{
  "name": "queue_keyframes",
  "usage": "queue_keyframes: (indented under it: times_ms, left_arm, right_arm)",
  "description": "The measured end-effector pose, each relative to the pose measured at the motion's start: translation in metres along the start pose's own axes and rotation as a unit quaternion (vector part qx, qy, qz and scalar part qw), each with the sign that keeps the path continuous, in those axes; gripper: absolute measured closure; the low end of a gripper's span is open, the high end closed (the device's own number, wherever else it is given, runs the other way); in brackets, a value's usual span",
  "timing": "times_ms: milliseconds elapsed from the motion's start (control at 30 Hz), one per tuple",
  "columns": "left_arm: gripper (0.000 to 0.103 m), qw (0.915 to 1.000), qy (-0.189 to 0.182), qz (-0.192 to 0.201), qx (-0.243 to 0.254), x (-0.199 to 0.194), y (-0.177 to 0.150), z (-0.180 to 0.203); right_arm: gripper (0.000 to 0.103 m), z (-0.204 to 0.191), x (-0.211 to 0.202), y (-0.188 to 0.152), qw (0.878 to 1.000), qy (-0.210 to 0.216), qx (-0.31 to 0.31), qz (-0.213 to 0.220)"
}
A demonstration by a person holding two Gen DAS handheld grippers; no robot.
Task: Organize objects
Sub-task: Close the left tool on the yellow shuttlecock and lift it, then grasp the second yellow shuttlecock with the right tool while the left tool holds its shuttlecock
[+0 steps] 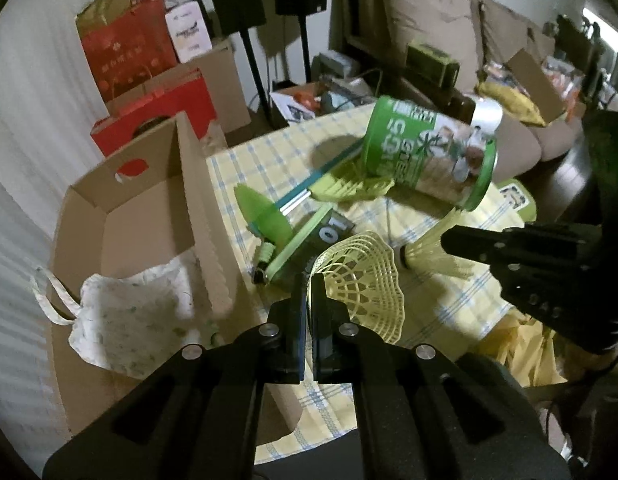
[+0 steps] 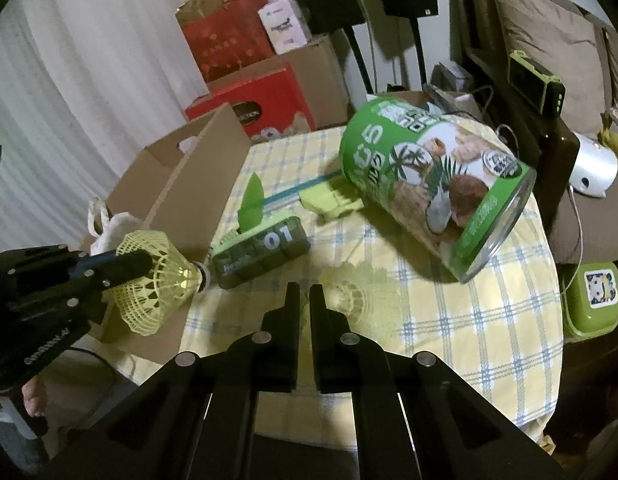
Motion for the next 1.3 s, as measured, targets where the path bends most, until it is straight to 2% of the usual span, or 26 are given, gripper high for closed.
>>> queue_keyframes:
  times_ms: [100, 200, 400, 467, 500, 533, 700, 833, 933, 1100, 1300]
  left_arm:
    - [0.101, 1.0, -0.001, 0.005, -0.005, -0.006, 0.002, -0.003]
    - [0.101, 1.0, -0.003, 0.005, -0.005, -0.006, -0.001, -0.002]
    - [0.101, 0.9999, -0.012, 0.002, -0.007, -0.006, -0.007, 0.003]
    - [0.101, 0.9998, -0.014, 0.001, -0.011, -0.005, -0.007, 0.004]
    - [0.101, 0.9998, -0.016, 0.001, -0.013, -0.005, -0.007, 0.005]
    - [0.101, 0.9998, -0.017, 0.001, -0.013, -0.005, -0.008, 0.005]
    - [0.101, 0.9997, -0.019, -0.001, -0.017, -0.007, -0.009, 0.004]
    - [0.101, 0.9995, -0.019, -0.003, -0.024, -0.006, -0.009, 0.0]
    - [0.101, 0.9994, -0.021, -0.006, -0.028, -0.003, -0.011, -0.004]
    - [0.101, 0.9992, -0.024, -0.009, -0.032, 0.0, -0.012, -0.006]
    - [0.101, 0.9989, -0.027, -0.013, -0.035, 0.002, -0.015, -0.006]
  right_arm:
    - [0.099, 0.002, 0.002, 0.0, 1.0, -0.005, 0.002, -0.012]
    - [0.093, 0.011, -0.001, -0.006, 0.999, -0.036, 0.002, -0.025]
    - [0.089, 0.018, -0.029, -0.006, 0.996, -0.084, -0.023, -0.017]
    - [0.082, 0.017, -0.035, -0.002, 0.995, -0.089, -0.035, -0.009]
    - [0.073, 0.016, -0.036, 0.0, 0.996, -0.085, -0.04, -0.008]
    - [0.068, 0.013, -0.035, 0.002, 0.996, -0.08, -0.045, -0.007]
    - [0.062, 0.006, -0.005, 0.006, 0.995, -0.065, -0.075, -0.032]
    - [0.062, 0.016, 0.021, 0.0, 0.99, -0.098, -0.082, -0.061]
    - [0.054, 0.021, 0.031, -0.003, 0.991, -0.095, -0.074, -0.059]
    - [0.042, 0.021, 0.042, -0.002, 0.988, -0.12, -0.091, -0.047]
    - [0.039, 0.019, 0.056, 0.001, 0.979, -0.154, -0.126, -0.054]
Point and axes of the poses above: each gripper's, at about its wrist camera, not at the fingertips, and x roughly the way its jaws point, z to its right, y to its top, the point moved 8 cm from there along x, roughly the way its jaws point, and after that the axes turned 8 degrees about y, right-handed, at the moved point
